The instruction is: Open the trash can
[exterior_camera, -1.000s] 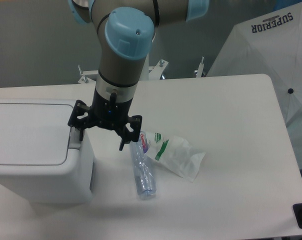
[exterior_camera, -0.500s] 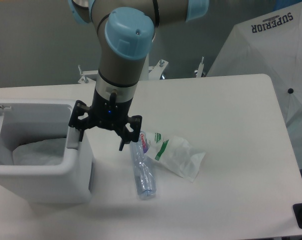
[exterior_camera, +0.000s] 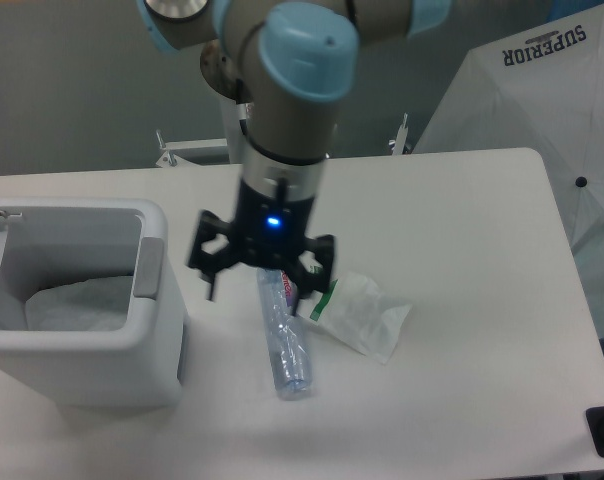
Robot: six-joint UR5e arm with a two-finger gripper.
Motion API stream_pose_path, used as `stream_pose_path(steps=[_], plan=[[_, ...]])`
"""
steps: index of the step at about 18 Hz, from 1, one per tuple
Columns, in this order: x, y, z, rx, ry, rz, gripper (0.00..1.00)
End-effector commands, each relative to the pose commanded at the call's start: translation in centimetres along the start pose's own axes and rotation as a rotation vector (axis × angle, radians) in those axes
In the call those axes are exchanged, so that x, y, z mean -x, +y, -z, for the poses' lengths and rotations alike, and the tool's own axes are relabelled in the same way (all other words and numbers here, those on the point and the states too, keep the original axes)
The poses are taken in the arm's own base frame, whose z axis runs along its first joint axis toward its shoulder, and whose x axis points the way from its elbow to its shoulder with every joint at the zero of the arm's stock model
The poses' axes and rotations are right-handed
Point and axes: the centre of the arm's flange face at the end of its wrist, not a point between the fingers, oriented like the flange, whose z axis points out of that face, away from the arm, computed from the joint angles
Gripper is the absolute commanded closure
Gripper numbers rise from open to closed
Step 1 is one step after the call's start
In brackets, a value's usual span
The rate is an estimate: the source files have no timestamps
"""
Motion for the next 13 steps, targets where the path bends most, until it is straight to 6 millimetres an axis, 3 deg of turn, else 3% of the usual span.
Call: stream_pose_path(steps=[4, 9, 13], plan=[[2.4, 1.6, -3.2, 0.037, 0.008, -0.052, 0.00], [5.5, 4.2, -5.5, 0.113, -0.027, -0.107, 0.00], [6.7, 6.9, -8.1, 0.258, -0.087, -0.294, 0.00]])
